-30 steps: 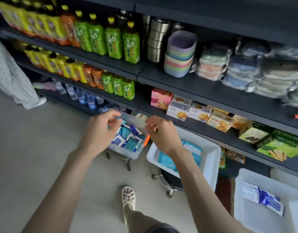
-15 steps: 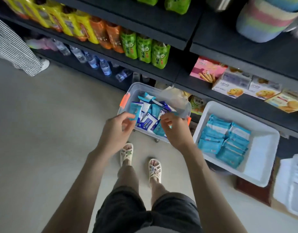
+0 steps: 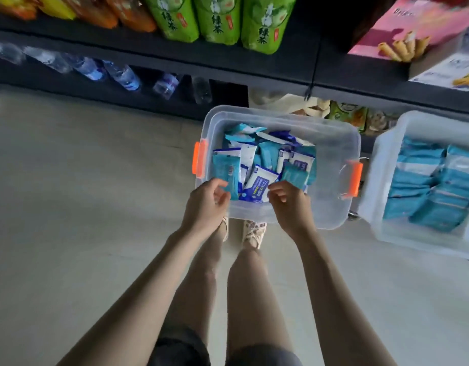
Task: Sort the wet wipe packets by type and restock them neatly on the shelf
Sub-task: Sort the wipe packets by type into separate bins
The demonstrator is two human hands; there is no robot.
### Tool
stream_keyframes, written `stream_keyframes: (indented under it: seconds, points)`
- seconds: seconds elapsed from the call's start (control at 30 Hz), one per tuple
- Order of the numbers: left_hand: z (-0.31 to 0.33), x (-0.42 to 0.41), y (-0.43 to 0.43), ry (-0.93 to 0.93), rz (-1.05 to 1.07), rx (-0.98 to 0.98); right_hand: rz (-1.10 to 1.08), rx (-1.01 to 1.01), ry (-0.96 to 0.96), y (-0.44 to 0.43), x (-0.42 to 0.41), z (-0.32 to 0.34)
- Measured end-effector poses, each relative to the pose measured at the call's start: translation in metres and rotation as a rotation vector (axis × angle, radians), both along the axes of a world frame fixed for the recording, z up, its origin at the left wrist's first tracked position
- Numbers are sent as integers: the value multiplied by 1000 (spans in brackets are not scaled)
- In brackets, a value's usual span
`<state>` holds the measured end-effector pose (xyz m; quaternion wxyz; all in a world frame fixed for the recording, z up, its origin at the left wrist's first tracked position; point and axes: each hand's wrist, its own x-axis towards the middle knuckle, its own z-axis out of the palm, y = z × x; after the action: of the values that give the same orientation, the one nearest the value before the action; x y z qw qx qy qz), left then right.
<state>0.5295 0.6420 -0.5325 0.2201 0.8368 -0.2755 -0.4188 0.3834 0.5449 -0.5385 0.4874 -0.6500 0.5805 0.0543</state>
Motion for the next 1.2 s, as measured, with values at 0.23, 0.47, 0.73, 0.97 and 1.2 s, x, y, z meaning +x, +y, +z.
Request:
stream_keyframes:
  seconds: [0.23, 0.47, 0.73, 0.97, 1.2]
  points:
    - [-115, -2, -21, 47, 151, 213, -212, 123, 14, 1, 27, -107]
    - [-182, -12, -31, 61, 362, 227, -343, 355, -147, 6, 49, -180]
    - [-190, -13, -30, 212, 533, 104, -361, 321, -157, 2, 40, -194]
    - [-190, 0, -70, 114, 536, -59, -678, 204, -223, -15, 26, -182]
    - [-211, 25, -136, 351, 830, 171, -729, 390, -319, -39, 22, -181]
